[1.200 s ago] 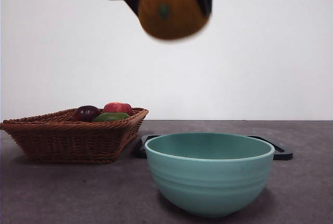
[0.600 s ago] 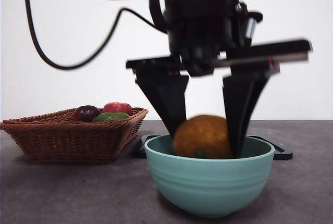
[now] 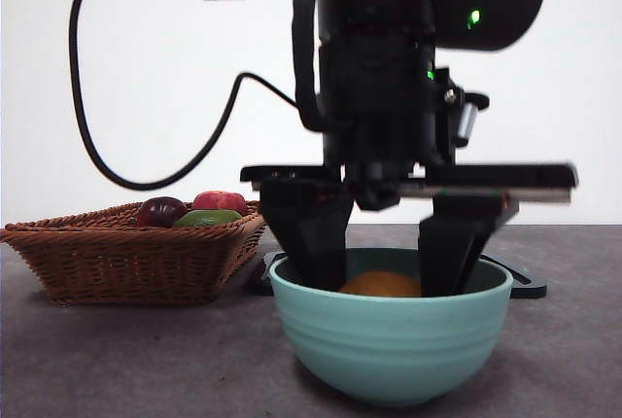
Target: Pick up the wifruite, put it on the bowl, pick up the plate, put it on desk
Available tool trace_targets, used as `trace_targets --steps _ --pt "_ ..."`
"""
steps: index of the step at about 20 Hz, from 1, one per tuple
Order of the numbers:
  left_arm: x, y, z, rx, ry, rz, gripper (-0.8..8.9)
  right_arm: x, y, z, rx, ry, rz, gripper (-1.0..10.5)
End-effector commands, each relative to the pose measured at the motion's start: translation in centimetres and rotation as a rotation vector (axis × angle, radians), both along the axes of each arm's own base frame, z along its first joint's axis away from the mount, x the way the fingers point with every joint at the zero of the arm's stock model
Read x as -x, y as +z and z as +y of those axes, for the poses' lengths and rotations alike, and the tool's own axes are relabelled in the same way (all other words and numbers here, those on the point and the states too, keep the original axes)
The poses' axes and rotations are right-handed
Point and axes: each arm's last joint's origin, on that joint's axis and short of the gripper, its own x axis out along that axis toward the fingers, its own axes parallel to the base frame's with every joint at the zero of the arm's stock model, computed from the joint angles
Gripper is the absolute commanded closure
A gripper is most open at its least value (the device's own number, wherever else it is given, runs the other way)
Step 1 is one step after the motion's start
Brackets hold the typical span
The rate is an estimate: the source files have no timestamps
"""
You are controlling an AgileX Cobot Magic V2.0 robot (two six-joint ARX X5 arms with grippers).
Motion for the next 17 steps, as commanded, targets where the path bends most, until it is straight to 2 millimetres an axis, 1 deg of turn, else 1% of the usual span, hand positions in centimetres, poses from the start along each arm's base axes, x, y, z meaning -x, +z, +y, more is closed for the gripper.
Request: trace_targets --steps 1,8,9,11,13,14,17 --pt "0.0 -0.4 -0.9 0.011 -0.011 -0.006 6.32 0.4 0.3 -0.1 0.008 0.007 -0.011 3.3" --pt "-0.1 -0.4 -0.8 0.013 -0.015 -0.009 6.23 0.3 0.4 -0.1 0.011 0.009 -0.016 3.3" --pt "-0.2 -0.4 -0.7 0.012 -0.015 -0.008 5.89 0.3 0.4 -0.1 0.012 0.010 -0.019 3.3" --pt "-0.1 -0.4 -0.6 0.000 -0.014 -0.002 4.47 0.3 0.4 -0.1 0.011 0.010 -0.023 3.3" --pt "-0.1 -0.3 -0.5 -0.010 -0.016 0.003 3.45 0.3 0.4 -0.1 0.012 0.011 -0.024 3.3" --pt "-0.1 -0.3 -0.6 -0.008 -0.017 0.002 3.40 0.3 0.4 -0.1 0.012 0.011 -0.025 3.3" --pt "-0.1 0.9 -0.6 0.038 -0.025 -0.024 3.41 0.3 0.4 0.0 0.016 0.015 -0.029 3.3"
